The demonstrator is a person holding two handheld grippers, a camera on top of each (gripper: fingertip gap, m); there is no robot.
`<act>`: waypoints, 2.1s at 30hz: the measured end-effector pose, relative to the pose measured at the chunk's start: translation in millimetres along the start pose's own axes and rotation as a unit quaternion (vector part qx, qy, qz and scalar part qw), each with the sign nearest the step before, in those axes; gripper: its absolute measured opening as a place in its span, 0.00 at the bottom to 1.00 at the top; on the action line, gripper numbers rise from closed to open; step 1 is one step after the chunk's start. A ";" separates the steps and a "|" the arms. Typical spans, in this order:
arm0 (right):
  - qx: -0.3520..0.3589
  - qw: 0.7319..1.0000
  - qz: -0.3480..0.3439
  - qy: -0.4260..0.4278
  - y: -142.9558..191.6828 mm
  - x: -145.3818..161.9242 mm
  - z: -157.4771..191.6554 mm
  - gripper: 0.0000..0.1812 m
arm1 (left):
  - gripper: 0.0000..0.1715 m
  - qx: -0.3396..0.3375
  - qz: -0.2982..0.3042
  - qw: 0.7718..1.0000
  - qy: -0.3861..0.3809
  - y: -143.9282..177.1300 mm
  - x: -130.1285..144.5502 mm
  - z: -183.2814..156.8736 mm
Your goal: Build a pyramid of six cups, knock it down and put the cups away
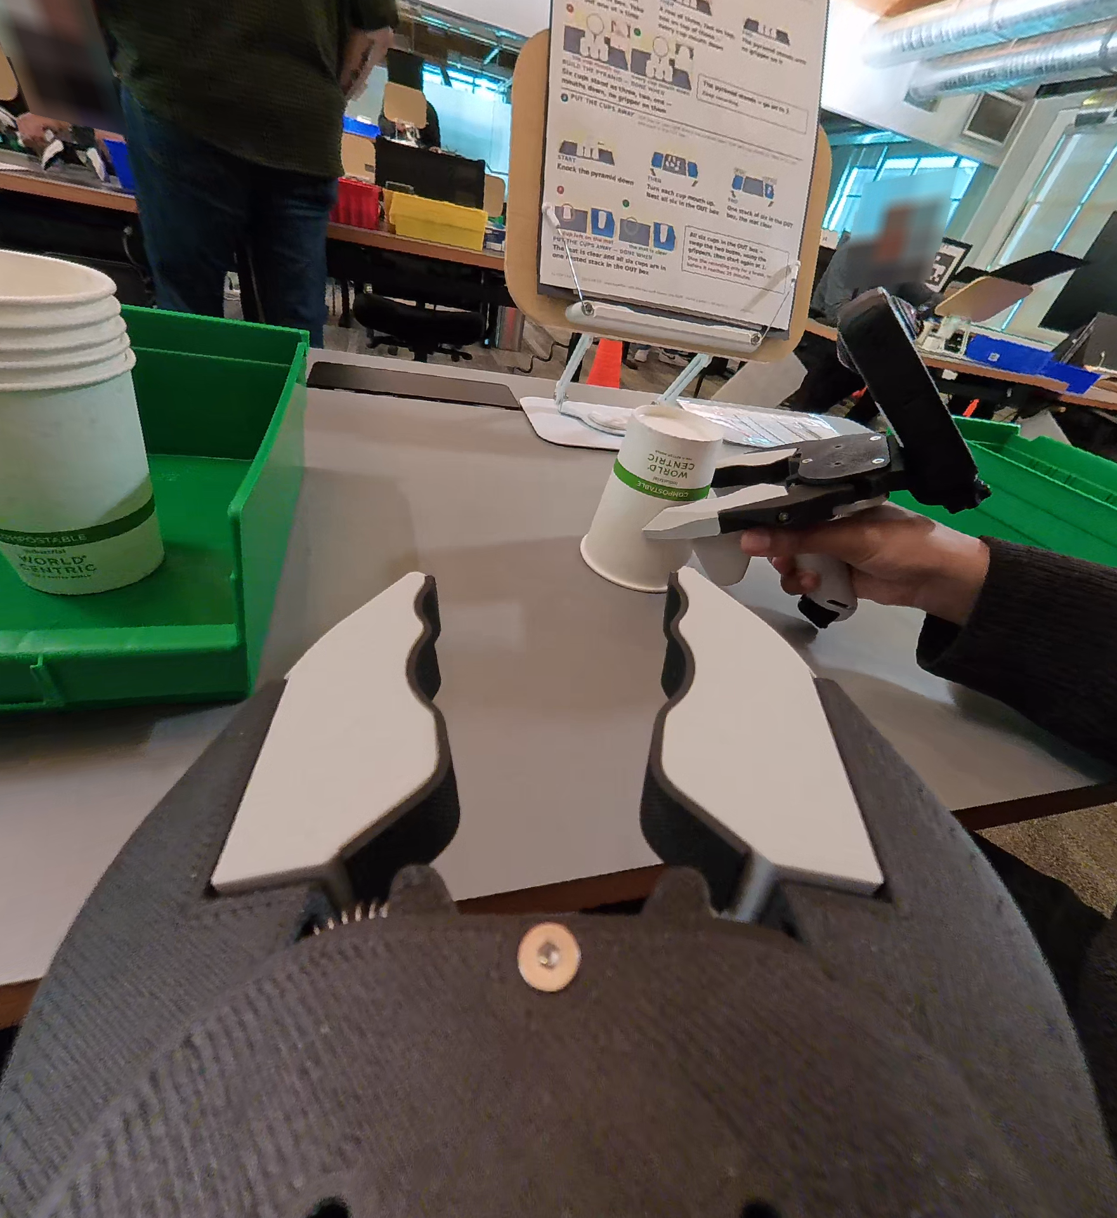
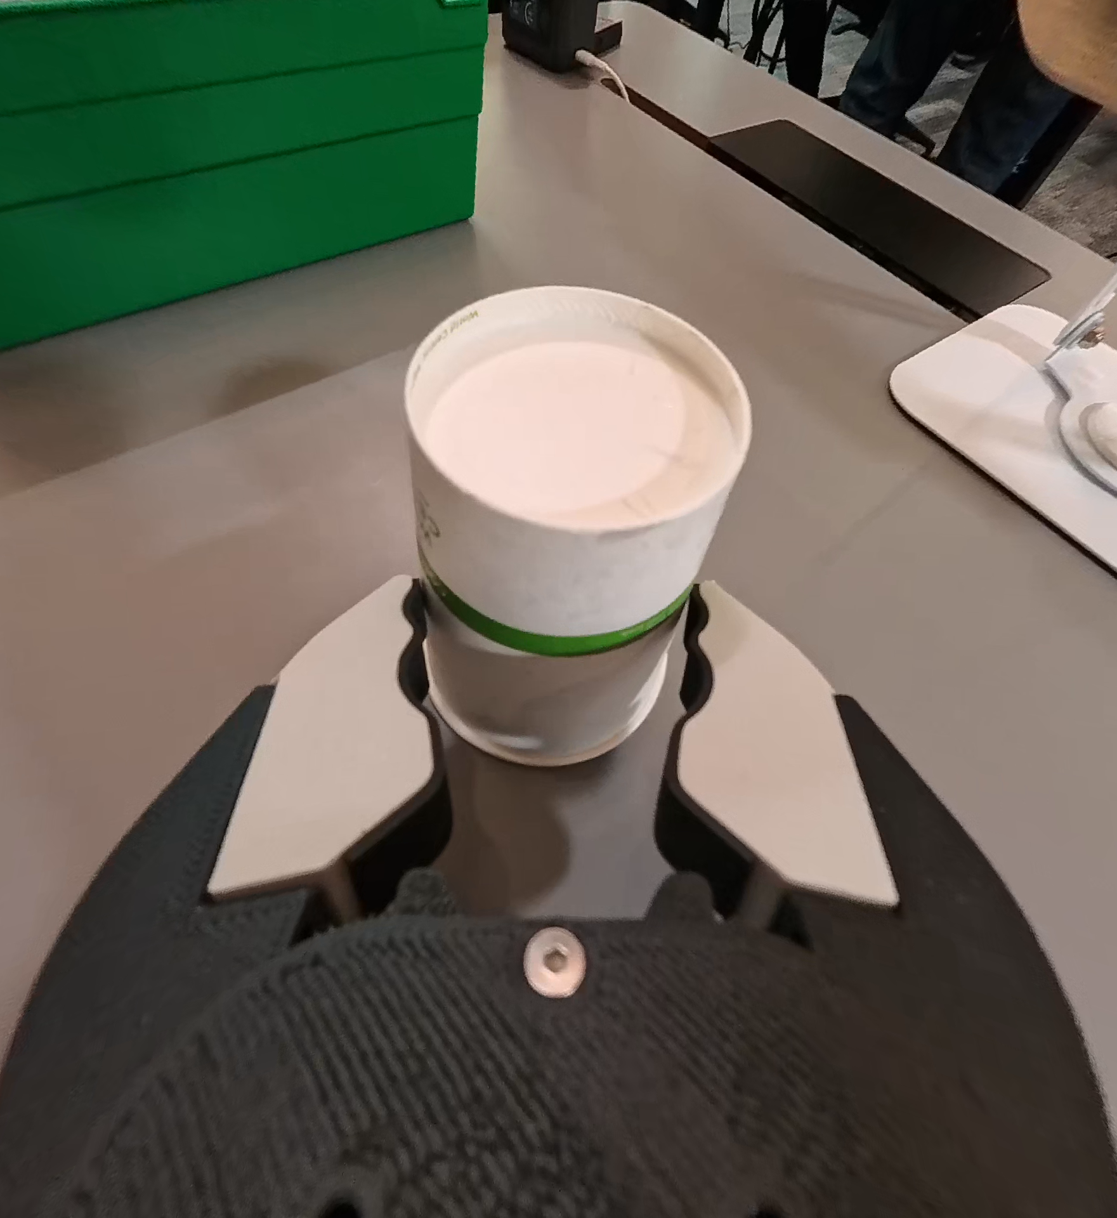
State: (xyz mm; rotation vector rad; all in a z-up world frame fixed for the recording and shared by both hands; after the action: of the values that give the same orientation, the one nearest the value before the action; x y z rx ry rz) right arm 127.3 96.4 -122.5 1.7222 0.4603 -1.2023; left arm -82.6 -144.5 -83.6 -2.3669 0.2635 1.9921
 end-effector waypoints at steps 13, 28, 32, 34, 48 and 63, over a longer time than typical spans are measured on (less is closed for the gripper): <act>0.011 1.000 0.007 -0.010 1.5 2.1 -3.3 0.43 | 0.39 0.002 0.005 1.000 -0.002 -3.2 0.8 -0.5; 0.008 1.000 0.007 -0.014 15.3 10.1 0.4 0.43 | 0.39 -0.016 -0.005 1.000 -0.002 -14.9 -4.2 7.8; 0.017 1.000 0.007 -0.010 25.7 16.2 0.1 0.43 | 0.38 -0.069 -0.048 0.996 -0.004 -17.4 -14.7 24.1; 0.022 1.000 0.007 -0.012 32.3 19.9 -0.9 0.43 | 0.38 -0.105 -0.071 0.992 -0.020 -18.0 -21.4 36.1; 0.114 0.991 0.009 -0.068 98.7 59.8 -25.7 0.39 | 0.53 -0.214 -0.030 0.970 -0.108 -70.2 -56.8 142.0; 0.199 0.972 0.004 -0.123 158.9 92.9 -37.3 0.37 | 0.49 -0.216 0.026 0.970 -0.107 -138.4 -71.7 185.5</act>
State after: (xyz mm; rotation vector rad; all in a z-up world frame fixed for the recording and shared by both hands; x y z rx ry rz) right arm 304.3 33.8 -124.1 1.8670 0.0606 -1.5571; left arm -253.9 24.8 -57.2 -2.3510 -0.1353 2.5244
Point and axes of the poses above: each gripper's, where its closed fingertips meet, y back along the fingers, x out of its underside, z = x × y across the jaws, the point moved 9 cm from there along y, back along the fingers, and after that the axes turned 4 degrees about -x, right-handed, at the moved point
